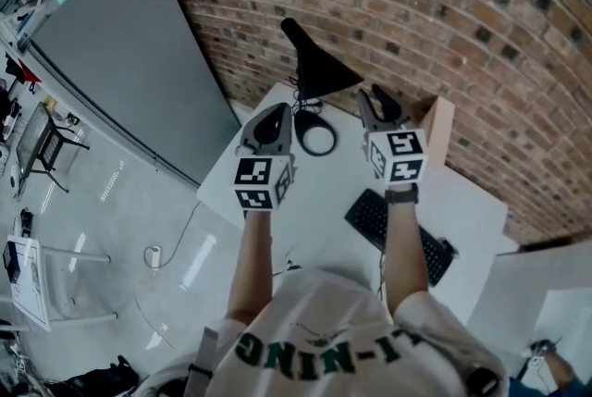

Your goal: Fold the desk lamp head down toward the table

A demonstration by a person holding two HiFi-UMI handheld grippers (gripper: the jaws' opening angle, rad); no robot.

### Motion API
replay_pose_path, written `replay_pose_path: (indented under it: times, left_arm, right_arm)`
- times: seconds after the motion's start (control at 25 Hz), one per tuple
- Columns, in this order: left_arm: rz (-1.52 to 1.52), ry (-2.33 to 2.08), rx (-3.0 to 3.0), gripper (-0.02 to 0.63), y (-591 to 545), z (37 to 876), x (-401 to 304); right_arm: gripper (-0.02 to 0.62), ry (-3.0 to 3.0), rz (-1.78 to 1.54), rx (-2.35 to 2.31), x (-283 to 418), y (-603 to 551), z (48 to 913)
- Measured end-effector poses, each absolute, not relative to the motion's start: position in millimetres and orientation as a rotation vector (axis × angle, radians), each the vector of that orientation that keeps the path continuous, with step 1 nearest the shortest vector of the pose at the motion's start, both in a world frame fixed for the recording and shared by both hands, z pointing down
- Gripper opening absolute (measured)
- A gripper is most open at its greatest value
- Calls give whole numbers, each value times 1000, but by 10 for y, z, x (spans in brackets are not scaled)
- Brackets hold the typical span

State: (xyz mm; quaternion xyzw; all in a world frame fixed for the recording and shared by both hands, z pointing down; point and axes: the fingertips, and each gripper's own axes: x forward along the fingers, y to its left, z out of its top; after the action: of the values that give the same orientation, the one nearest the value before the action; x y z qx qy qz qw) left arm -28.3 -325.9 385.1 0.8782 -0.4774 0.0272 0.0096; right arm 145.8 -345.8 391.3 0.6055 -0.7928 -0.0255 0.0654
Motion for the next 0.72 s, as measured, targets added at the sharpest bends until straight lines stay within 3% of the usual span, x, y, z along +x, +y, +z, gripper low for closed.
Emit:
replay_pose_path:
  times: [0.48,0.72]
  left_arm:
    - [117,-1515,2716,0,-3352,3949,-282]
    - [105,-1522,2688,0,-3408,3988,-296]
  right_arm:
    - [82,-2339,-185,1737,1484,-3724,3934]
    - [32,-2355,-221,1717,1395,-3746,3887]
